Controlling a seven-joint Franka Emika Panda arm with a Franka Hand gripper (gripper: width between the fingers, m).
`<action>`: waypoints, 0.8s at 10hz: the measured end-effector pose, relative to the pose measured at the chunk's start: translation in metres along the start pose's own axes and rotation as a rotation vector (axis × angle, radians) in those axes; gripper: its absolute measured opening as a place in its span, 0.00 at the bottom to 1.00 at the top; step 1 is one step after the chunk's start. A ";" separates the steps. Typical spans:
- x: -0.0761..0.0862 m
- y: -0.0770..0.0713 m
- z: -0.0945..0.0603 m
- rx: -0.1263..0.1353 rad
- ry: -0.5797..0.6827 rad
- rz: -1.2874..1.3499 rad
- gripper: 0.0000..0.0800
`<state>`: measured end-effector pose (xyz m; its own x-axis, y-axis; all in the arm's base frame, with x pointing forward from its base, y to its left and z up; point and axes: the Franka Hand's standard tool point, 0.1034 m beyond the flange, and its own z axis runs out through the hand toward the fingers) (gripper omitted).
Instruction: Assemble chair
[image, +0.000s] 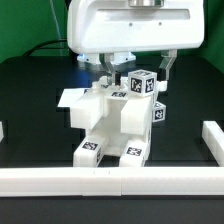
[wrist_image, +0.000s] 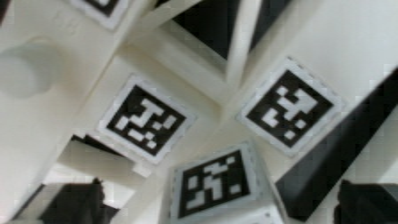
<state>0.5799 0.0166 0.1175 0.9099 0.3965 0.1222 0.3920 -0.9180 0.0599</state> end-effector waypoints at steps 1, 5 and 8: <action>-0.001 0.000 0.000 0.000 -0.001 -0.014 0.81; -0.001 0.000 0.001 -0.001 -0.002 -0.071 0.50; -0.001 0.000 0.001 0.001 -0.001 0.094 0.36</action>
Offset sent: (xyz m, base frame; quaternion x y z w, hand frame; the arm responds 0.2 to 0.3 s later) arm 0.0000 0.0000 0.0000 0.0000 0.0000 0.0000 1.0000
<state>0.5790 0.0165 0.1167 0.9428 0.3085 0.1261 0.3050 -0.9512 0.0468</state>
